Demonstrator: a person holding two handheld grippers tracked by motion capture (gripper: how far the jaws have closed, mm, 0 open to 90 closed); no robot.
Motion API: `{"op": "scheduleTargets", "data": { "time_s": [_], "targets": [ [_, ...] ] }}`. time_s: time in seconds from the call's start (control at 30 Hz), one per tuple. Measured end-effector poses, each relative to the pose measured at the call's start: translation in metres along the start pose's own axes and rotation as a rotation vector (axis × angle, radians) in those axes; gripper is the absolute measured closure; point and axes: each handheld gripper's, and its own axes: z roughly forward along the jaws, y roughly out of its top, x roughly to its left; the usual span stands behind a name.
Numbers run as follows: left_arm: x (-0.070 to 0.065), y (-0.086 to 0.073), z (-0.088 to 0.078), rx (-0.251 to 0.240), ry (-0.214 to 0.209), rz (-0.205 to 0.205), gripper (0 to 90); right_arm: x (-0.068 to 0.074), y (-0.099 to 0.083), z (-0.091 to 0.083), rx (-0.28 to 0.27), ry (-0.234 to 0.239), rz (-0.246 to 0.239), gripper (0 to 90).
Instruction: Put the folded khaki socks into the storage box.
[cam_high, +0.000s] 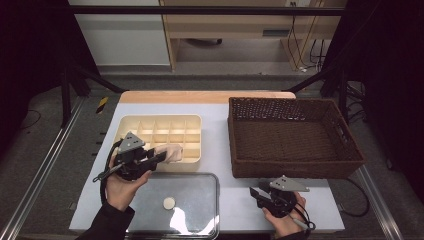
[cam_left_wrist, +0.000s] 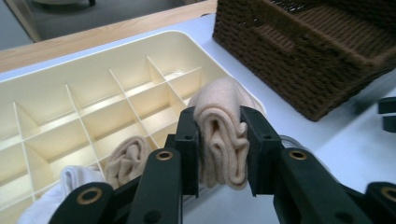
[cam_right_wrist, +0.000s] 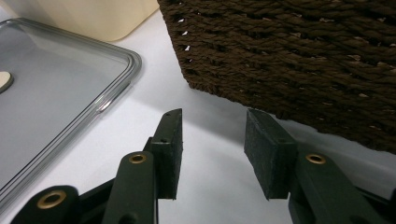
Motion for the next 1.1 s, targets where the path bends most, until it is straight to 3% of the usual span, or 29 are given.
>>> {"op": "scheduleTargets", "data": {
  "time_s": [0.2, 0.4, 0.53, 0.83, 1.1],
  "targets": [
    [0.016, 0.001, 0.027, 0.072, 0.018, -0.027, 69.3, -0.001, 0.000, 0.001, 0.002, 0.003, 0.002, 57.7],
    [0.024, -0.005, 0.042, 0.108, 0.021, -0.050, 69.4, -0.001, 0.000, 0.001, 0.000, 0.004, 0.007, 57.8],
    [0.028, -0.008, 0.047, 0.147, 0.028, -0.043, 69.5, -0.001, -0.001, 0.002, 0.008, 0.005, 0.002, 57.8],
    [0.024, -0.010, 0.062, 0.226, 0.031, -0.003, 69.5, -0.001, -0.002, 0.005, 0.020, 0.011, 0.002, 57.7],
    [0.020, -0.010, 0.076, 0.271, 0.017, 0.006, 69.6, -0.001, -0.003, 0.007, 0.034, 0.018, 0.009, 57.5]
  ]
}}
